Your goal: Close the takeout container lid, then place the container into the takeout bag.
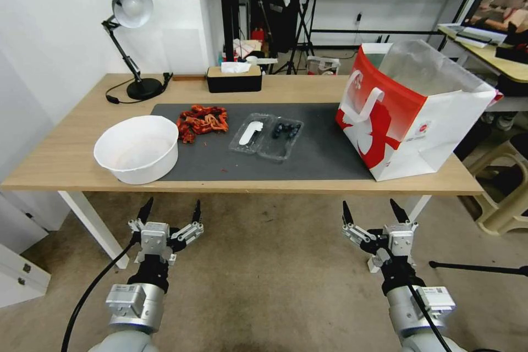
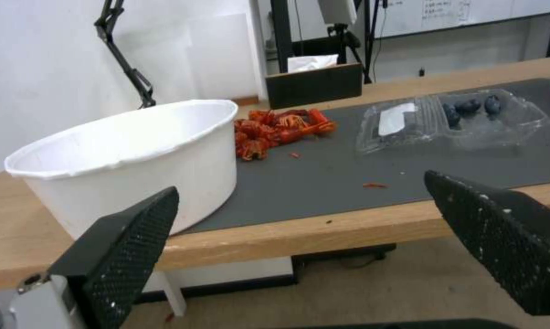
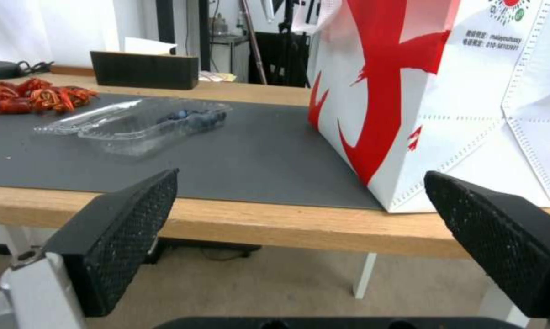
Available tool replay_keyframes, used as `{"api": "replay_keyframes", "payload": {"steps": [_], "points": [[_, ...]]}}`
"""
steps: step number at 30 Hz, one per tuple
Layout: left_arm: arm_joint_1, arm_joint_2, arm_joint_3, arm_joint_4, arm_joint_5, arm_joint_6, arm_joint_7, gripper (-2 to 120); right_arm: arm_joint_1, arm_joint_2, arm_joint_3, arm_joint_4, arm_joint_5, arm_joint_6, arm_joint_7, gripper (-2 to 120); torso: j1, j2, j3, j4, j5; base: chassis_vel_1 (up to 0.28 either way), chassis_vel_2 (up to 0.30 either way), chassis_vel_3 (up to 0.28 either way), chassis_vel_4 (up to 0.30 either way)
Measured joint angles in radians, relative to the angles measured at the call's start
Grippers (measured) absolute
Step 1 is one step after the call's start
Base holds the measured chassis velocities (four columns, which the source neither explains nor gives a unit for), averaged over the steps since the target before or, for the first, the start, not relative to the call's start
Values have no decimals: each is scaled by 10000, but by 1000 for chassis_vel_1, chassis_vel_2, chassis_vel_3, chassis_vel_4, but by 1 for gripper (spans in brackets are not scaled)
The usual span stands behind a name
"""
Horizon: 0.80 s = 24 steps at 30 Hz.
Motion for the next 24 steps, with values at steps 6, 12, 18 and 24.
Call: {"api": "replay_keyframes", "payload": {"steps": [6, 12, 18, 24], "points": [[0, 0, 0, 0, 0, 0, 0, 100, 0, 0, 0, 0, 0, 0, 0, 100, 0, 0, 0, 0, 0, 0, 0, 0, 0], [0, 0, 0, 0, 0, 0, 0, 100, 0, 0, 0, 0, 0, 0, 0, 100, 0, 0, 0, 0, 0, 0, 0, 0, 0], [-1, 8, 7, -7, -24, 12, -7, 100, -30, 1, 1, 33, 6, -31, -23, 100, 0, 0, 0, 2, 1, 0, 0, 0, 0], [1, 88, 84, -86, -241, 164, -65, 100, -274, 16, 54, 324, 124, -320, -241, 100, 0, -1, 0, 7, 6, 0, 0, 0, 0]]}}
